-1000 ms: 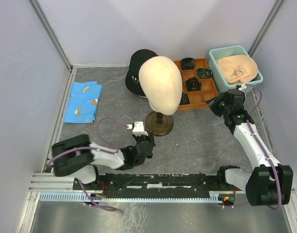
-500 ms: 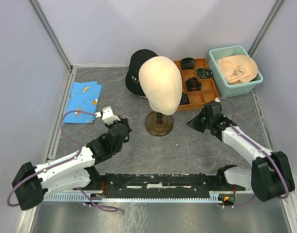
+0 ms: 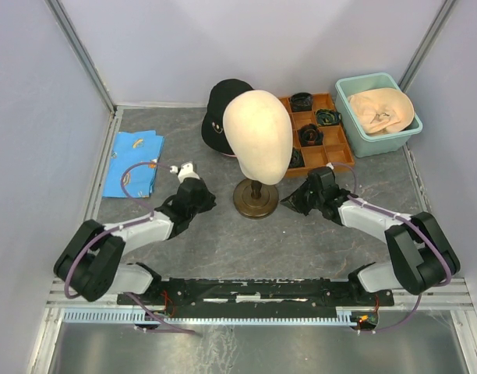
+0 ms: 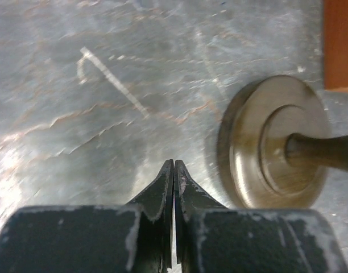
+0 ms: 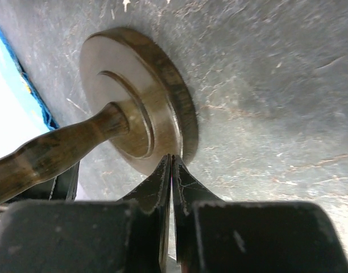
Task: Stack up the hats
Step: Move the hat stand to the center of the board.
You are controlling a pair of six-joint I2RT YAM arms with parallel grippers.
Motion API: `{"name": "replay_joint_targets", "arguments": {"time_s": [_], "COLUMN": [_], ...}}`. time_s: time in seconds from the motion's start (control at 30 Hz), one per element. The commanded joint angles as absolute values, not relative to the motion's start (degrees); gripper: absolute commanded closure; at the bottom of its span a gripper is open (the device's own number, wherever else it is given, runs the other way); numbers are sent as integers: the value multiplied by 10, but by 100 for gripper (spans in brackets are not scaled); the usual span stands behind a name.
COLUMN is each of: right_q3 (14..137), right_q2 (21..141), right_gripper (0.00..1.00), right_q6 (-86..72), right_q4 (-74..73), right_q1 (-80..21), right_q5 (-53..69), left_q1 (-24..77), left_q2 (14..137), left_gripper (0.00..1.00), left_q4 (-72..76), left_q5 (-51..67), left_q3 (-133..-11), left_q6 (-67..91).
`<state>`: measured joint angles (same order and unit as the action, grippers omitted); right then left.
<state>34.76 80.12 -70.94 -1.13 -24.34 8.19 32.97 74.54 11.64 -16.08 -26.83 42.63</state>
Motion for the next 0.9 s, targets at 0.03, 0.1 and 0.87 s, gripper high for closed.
{"name": "replay_joint_targets", "arguments": {"time_s": [0.03, 0.1, 0.87], "right_q3": [330, 329, 357], "right_q2": [823, 830, 888], "right_gripper": [91, 91, 96], "right_q6": [-750, -753, -731], "right_q4": [66, 72, 38], "right_q1": [-249, -249, -250], "right_q5": [89, 90, 65], "left_q1": [295, 284, 262], "left_q2": [819, 853, 1091], "left_gripper": [97, 97, 97], "left_q4": [243, 267, 315], "left_q5": [-31, 3, 103], "left_q3": [-329, -347, -492], "left_q6": [381, 379, 353]}}
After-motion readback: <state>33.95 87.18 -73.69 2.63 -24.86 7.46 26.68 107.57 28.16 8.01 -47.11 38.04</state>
